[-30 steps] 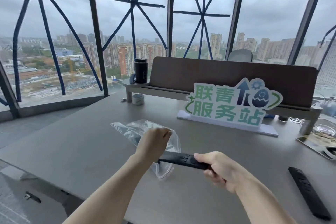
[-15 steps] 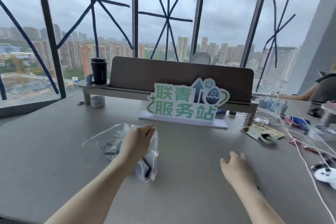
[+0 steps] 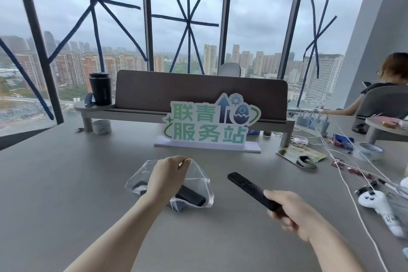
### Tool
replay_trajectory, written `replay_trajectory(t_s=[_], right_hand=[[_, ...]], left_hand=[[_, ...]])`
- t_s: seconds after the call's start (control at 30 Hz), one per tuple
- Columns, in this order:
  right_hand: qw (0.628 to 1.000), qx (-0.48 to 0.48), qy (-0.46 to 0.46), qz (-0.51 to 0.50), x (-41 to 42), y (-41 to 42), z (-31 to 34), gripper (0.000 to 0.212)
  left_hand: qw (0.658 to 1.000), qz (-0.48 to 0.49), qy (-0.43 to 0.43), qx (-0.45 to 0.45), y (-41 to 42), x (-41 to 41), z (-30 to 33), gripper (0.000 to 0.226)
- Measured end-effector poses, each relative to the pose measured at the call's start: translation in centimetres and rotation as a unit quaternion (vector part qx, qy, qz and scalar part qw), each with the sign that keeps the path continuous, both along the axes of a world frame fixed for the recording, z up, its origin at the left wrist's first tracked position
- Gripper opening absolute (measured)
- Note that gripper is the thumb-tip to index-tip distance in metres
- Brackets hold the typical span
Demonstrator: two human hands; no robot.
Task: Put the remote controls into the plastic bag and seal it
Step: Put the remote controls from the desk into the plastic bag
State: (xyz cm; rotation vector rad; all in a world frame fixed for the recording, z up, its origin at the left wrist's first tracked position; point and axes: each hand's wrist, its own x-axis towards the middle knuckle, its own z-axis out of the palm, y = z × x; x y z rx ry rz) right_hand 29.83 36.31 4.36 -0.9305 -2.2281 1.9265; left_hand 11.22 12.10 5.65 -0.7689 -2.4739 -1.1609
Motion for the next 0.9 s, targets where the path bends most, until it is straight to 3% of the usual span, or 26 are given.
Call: replay_trajectory(t_s=[0.07, 0.17, 0.33, 0.43, 0.47, 0.57, 0.67, 0.73, 0.83, 0.9], right_hand=[[0.996, -0.021, 0.02, 0.088, 0.0, -2.0, 1.9, 0.023], [0.988, 0.043, 0.0, 0.148, -2.1, -5.7, 2.7, 0.027], [0.989, 0.061, 0.047, 0.126, -7.2, -11.1, 0.7, 0.036], [0.974, 0.215, 0.062, 0.026, -7.9, -10.7, -0.2, 0.021], [0.969, 0.239, 0.061, 0.025, -7.9, -10.4, -0.5, 0.02], [0.963, 0.248, 0.006, 0.108, -8.8, -10.8, -1.1, 0.045], [0.942, 0.314, 0.022, 0.118, -10.4, -11.9, -1.9, 0.022], [0.934, 0.345, 0.057, 0.072, -11.0, -11.9, -2.0, 0.02], [0.939, 0.33, 0.09, 0.025, -11.3, -11.5, -1.4, 0.02], [0.944, 0.313, 0.108, -0.001, -11.3, -11.1, -0.9, 0.018]], left_hand=[[1.0, 0.004, 0.0, -0.017, -0.1, 0.3, -0.2, 0.038], [1.0, 0.001, 0.001, -0.027, -0.4, 0.7, -0.1, 0.038], [0.999, 0.002, -0.011, -0.033, -1.2, 1.0, 0.4, 0.036], [0.999, -0.004, -0.022, -0.046, -2.1, 0.9, 0.5, 0.03], [0.998, -0.006, -0.029, -0.053, -2.3, 1.0, 0.4, 0.027], [0.997, -0.008, -0.032, -0.075, -2.6, 1.5, 0.3, 0.026], [0.994, -0.024, -0.043, -0.093, -3.1, 2.0, 0.3, 0.021], [0.986, -0.028, -0.062, -0.153, -3.9, 2.1, 0.0, 0.022], [0.945, -0.038, -0.079, -0.315, -5.5, 2.3, -0.8, 0.038], [0.931, -0.014, -0.083, -0.355, -6.5, 2.3, -1.1, 0.041]])
